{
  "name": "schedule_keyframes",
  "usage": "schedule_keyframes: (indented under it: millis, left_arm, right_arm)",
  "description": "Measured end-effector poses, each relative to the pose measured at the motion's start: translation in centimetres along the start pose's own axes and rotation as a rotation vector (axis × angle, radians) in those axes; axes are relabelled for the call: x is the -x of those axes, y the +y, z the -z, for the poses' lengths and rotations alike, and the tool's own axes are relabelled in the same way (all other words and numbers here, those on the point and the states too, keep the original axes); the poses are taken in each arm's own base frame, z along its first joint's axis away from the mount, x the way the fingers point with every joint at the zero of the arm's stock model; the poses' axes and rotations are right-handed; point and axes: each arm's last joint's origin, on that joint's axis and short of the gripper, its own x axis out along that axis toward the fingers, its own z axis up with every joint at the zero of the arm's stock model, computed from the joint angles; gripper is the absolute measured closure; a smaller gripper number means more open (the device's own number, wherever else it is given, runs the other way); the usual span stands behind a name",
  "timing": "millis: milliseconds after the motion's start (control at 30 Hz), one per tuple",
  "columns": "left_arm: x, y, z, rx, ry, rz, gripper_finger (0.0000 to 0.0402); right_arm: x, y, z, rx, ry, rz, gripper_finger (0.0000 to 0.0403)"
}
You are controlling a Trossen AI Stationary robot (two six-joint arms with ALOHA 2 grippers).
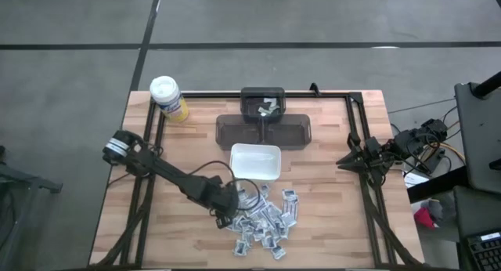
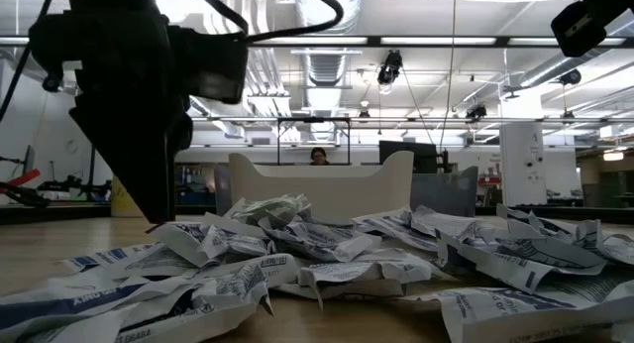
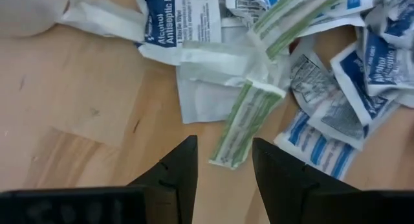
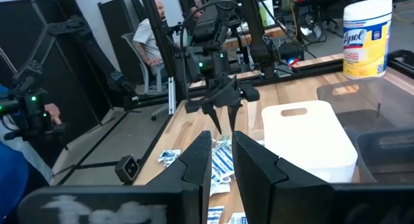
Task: Pick & Place First Aid Supplies
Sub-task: Put the green bandage into the top black bin
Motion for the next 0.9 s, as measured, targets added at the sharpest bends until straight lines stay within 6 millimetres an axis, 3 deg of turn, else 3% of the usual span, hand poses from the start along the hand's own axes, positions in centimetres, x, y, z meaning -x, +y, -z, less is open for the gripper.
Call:
schedule_keyframes:
  millis: [533,900]
  left_arm:
    - [-1.5,-0.4,0.2,0.005,0.045,-0.055,0.0265]
    - [-1.5,-0.3,0.3,-0.002,0.052,-0.063,0.0344]
  right_arm:
    - [0.0,0.0,0.0,-0.003,0.000,0.000,0.0344]
    - [0.0,0.0,0.0,-0.003,0.000,0.000,0.0344]
